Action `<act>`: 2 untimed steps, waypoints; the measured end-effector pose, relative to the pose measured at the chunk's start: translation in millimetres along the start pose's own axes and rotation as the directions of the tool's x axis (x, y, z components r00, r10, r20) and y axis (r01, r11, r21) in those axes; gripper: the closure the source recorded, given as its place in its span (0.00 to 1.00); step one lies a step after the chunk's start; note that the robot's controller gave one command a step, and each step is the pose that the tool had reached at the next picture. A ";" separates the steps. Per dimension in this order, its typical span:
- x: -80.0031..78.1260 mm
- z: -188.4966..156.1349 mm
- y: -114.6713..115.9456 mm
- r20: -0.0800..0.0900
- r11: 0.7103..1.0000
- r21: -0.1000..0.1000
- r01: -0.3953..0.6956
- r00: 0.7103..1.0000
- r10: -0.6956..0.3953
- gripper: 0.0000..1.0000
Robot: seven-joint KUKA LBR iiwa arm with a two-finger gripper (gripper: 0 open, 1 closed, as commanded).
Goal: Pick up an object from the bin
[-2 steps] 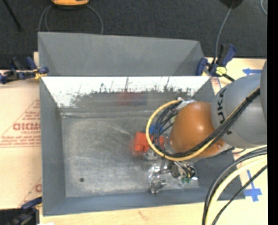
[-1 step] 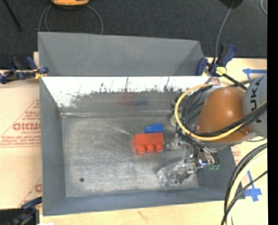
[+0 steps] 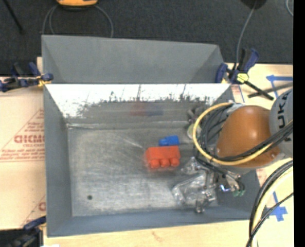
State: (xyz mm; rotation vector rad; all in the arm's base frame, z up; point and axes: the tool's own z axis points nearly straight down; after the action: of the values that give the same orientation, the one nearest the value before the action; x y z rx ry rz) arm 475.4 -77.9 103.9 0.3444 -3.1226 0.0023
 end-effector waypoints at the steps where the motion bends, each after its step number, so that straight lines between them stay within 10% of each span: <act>1: -5.2 27.7 -1.6 0.027 0.996 0.009 0.084 0.996 -0.084 0.00; 2: -3.6 27.9 -12.1 0.030 0.990 0.007 0.139 0.990 -0.139 0.00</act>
Offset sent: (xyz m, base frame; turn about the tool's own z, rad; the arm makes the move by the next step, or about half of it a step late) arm -0.0034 0.0001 -0.0339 -0.0865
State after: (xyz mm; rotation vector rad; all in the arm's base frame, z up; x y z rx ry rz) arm 481.5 -89.0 76.1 0.5667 -3.1208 0.0043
